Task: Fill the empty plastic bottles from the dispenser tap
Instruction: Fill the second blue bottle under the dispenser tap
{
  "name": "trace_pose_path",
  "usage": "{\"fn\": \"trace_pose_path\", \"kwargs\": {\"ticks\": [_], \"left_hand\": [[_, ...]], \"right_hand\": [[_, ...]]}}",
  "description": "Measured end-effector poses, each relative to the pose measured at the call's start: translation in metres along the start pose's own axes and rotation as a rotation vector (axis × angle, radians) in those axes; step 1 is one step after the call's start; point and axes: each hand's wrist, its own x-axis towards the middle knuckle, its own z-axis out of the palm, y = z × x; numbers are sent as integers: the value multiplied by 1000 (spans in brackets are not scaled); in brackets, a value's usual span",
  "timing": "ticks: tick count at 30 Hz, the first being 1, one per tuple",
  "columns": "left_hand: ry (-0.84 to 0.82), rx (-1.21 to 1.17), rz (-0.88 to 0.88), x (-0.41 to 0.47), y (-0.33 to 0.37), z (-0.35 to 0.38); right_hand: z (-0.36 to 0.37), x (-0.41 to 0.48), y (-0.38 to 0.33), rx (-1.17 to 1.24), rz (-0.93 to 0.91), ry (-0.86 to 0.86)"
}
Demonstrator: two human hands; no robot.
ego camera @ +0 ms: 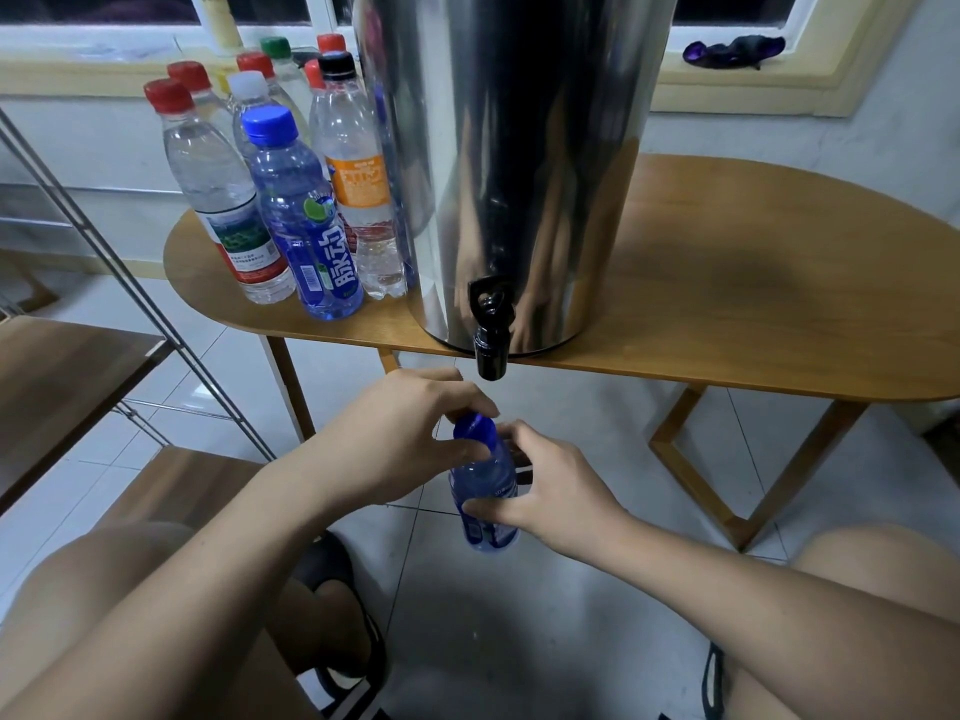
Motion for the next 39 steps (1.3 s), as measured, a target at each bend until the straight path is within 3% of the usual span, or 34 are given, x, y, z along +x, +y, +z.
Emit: {"fn": "trace_pose_path", "kwargs": {"ticks": [8,20,28,39], "left_hand": [[55,120,-136,3,8,2],[28,92,89,4,13,7],[79,-5,5,1,6,7],[41,3,132,-2,12,8]], "right_hand": [[1,1,-2,-14,3,4],[-6,1,-1,-9,7,49],[-7,3,-4,-48,-28,53],[-12,2,-7,-84,-38,69]]}}
